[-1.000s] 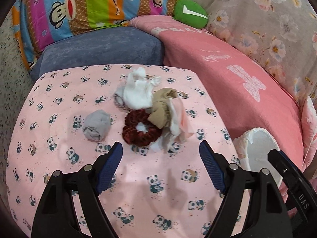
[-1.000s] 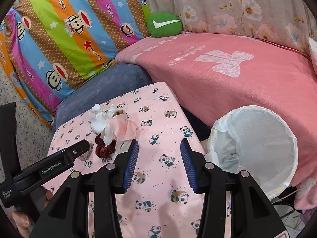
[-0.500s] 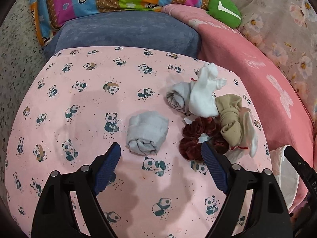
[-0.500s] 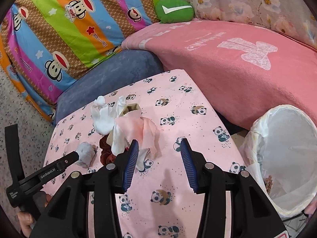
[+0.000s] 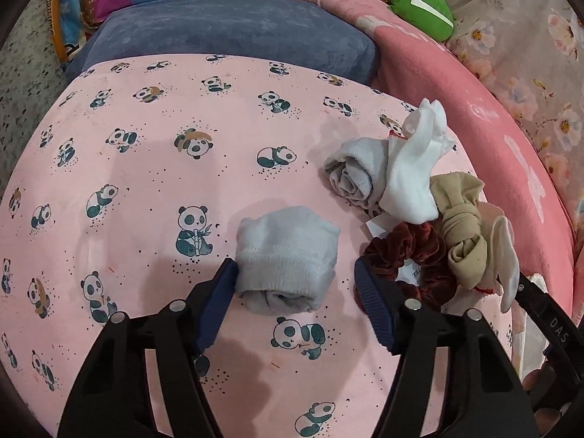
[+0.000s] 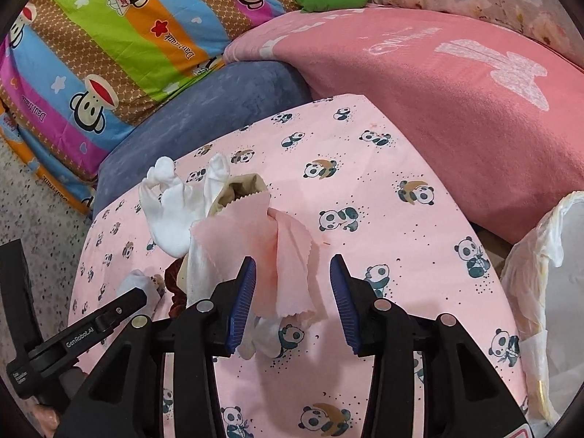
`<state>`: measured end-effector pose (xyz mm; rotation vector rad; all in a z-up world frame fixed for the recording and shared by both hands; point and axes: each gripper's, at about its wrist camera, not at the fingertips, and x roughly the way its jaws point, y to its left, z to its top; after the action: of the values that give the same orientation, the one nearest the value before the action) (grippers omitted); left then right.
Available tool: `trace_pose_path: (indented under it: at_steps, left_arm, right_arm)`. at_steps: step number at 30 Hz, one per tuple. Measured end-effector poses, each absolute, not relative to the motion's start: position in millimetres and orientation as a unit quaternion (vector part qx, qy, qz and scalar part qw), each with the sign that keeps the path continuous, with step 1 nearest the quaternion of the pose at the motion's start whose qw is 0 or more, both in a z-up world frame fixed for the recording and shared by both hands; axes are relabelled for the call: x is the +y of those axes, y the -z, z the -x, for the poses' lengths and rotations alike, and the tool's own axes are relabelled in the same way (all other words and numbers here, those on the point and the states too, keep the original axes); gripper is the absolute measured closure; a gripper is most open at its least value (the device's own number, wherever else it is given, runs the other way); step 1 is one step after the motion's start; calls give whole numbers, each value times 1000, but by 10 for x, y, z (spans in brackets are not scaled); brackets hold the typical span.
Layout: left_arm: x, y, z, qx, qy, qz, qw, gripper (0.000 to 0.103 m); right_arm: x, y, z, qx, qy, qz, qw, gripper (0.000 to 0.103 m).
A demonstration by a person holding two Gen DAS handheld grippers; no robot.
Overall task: Collect trash
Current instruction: 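Grasp the grey rolled sock with the left gripper while the right gripper grasps the pink tissue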
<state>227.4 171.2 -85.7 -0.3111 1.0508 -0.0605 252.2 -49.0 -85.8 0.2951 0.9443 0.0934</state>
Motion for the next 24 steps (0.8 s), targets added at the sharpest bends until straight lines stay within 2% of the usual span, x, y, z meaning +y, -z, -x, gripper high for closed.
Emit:
trace_pose_path:
  at_steps: [2,6,11,24]
  left_arm:
    - [1719,885,-2272,503,35,150,850,55]
    - [1704,856,-2252,501,39,148,852,63]
    - [1655,722,-2180,492,45,150,856,67]
    - [1150,-39,-1895,438,92,125,885,67]
  right_arm:
    - [-471,934,-2536,463,-49,-142,874,77]
    - [-473,983,-2512,469,-51,-146,870,98]
    - [-512,845,-2416,448,-50,-149,880,100]
    - [-855,-167,-1906,347,-52,-157,923,100]
